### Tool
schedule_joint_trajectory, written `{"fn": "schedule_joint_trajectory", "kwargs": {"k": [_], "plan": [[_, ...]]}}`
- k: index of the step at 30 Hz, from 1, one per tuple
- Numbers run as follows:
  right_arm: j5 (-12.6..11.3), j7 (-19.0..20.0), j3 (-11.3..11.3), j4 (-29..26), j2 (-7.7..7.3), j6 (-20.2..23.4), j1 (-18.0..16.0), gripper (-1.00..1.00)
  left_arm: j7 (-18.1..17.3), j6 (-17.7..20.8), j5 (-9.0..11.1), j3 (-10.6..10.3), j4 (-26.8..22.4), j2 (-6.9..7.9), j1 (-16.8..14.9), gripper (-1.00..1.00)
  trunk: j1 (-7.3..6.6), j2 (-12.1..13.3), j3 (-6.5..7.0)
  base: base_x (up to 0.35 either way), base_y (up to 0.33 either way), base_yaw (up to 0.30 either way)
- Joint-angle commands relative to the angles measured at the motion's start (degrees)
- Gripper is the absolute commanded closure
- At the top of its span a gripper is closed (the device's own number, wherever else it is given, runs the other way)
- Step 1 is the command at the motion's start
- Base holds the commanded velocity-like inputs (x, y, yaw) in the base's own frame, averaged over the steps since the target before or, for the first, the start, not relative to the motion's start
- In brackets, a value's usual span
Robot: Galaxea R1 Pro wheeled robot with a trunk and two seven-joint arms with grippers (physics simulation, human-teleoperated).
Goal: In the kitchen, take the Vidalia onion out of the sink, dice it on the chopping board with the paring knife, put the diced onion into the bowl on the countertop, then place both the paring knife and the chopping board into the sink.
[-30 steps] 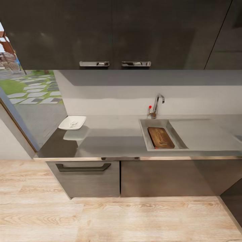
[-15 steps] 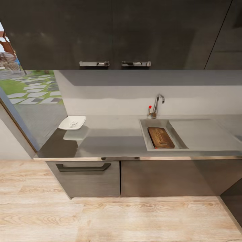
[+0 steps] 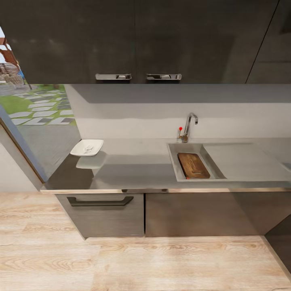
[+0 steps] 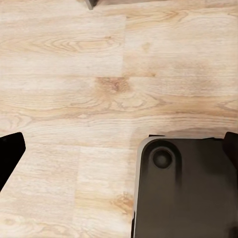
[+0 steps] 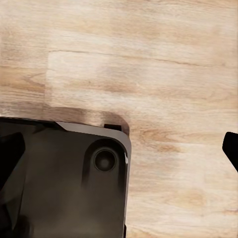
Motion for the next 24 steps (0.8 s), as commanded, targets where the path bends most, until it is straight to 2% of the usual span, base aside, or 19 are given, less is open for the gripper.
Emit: {"fn": "schedule_joint_trajectory", "kwargs": {"k": [1, 24], "plan": [[-0.6, -0.2, 0.5, 0.0, -0.02, -0.2, 0.0, -1.00, 0.3, -0.1, 0.5, -0.5, -0.1, 0.08, 0.0, -1.00, 0.03, -0.1, -0.10, 0.000, 0.000, 0.000], [-0.6, -0.1, 0.5, 0.0, -0.02, -0.2, 0.0, -1.00, 0.3, -0.1, 0.5, -0.5, -0.1, -0.11, 0.0, -1.00, 0.03, -0.1, -0.10, 0.000, 0.000, 0.000]]}}
